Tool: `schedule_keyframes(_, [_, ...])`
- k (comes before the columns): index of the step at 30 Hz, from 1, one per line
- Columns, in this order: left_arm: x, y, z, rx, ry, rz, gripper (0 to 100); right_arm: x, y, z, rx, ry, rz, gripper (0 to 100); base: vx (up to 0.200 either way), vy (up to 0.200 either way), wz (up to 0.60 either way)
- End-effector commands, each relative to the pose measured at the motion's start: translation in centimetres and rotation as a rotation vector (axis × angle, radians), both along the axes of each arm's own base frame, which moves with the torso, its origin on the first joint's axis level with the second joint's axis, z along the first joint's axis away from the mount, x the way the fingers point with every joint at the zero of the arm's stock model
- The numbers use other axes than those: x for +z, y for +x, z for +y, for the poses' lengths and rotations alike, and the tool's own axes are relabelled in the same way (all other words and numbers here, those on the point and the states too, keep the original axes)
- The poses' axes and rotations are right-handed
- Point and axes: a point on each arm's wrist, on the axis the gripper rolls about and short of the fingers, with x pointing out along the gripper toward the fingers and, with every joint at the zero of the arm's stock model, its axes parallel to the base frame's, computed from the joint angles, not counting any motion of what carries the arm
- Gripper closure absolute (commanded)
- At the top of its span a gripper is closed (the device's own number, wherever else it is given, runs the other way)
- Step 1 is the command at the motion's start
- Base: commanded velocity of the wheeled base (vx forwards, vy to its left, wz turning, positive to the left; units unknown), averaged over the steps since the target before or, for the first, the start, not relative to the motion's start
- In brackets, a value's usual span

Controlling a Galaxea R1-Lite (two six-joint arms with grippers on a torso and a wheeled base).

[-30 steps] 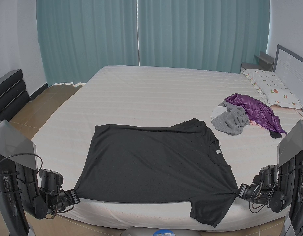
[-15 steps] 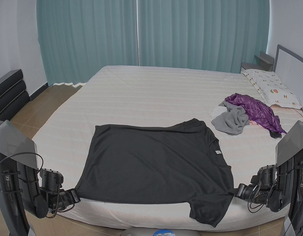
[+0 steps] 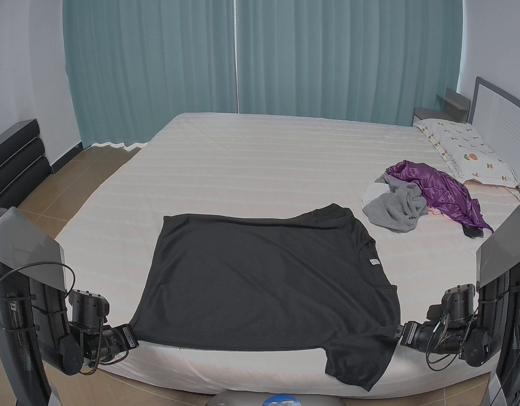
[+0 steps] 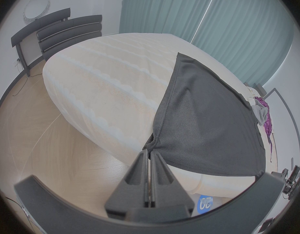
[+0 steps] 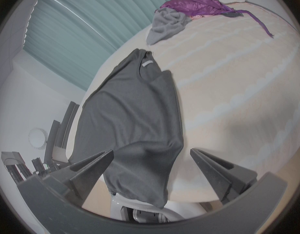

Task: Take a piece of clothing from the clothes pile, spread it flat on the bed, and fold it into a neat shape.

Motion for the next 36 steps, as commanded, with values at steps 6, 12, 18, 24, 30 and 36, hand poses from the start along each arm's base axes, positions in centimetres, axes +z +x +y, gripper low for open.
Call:
schedule_keyframes(6, [0.0,0.0,0.0,-0.002,0.000,-0.001,100,-0.3,-1.5,2.5,0.132,-0.025,0.069,0,0.000,0.000,0.00])
schedule_keyframes(12, [0.0,0.0,-0.1,-0.003,0.000,-0.001,100,-1.4,-1.7,2.7,0.159,-0.085,0.087,0,0.000,0.000,0.00])
schedule_keyframes(18, [0.0,0.0,-0.1,-0.003,0.000,-0.001,100,-2.0,-1.5,2.8,0.166,-0.106,0.067,100,0.000,0.000,0.00])
schedule_keyframes(24, [0.0,0.0,-0.1,-0.005,0.000,-0.001,100,-1.6,-1.3,2.5,0.146,-0.107,0.048,100,0.000,0.000,0.00])
schedule_keyframes(30, [0.1,0.0,-0.1,-0.005,0.000,-0.002,100,-1.2,-1.1,2.3,0.109,-0.107,0.028,100,0.000,0.000,0.00])
schedule_keyframes(36, [0.0,-0.1,-0.1,-0.003,0.002,0.001,100,-0.9,-1.7,2.1,0.120,-0.125,0.081,100,0.000,0.000,0.00])
